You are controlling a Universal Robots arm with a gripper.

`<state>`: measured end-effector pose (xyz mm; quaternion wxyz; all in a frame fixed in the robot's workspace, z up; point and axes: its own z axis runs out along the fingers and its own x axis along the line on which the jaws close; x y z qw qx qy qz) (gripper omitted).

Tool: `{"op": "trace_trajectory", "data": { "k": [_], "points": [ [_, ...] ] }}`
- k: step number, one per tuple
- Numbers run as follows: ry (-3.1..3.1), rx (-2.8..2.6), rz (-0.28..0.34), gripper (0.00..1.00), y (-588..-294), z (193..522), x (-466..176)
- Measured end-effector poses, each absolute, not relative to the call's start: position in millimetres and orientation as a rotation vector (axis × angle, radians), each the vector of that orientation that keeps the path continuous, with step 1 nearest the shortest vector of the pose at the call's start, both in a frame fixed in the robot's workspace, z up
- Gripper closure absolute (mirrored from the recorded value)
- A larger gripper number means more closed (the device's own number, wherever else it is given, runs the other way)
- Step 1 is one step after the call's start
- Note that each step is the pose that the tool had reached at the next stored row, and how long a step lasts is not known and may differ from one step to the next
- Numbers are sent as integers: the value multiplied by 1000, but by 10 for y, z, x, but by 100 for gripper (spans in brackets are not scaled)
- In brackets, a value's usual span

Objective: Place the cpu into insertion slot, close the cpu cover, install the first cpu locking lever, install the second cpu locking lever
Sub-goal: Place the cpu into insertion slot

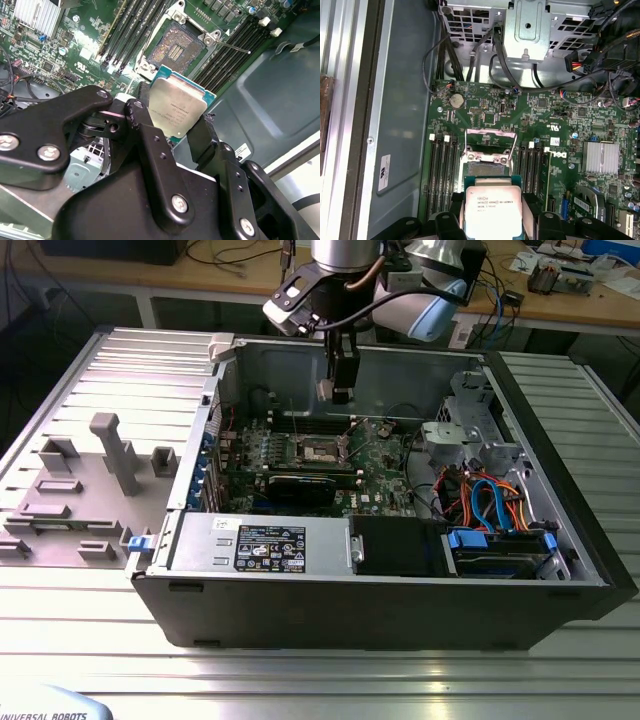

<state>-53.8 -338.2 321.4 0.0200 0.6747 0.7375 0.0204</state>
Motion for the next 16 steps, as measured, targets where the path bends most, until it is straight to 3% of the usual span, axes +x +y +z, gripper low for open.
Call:
{"op": "trace_trajectory", "data": {
  "k": [16],
  "points": [
    [2213,2169,60,46,-3381,2994,-539]
  ]
}}
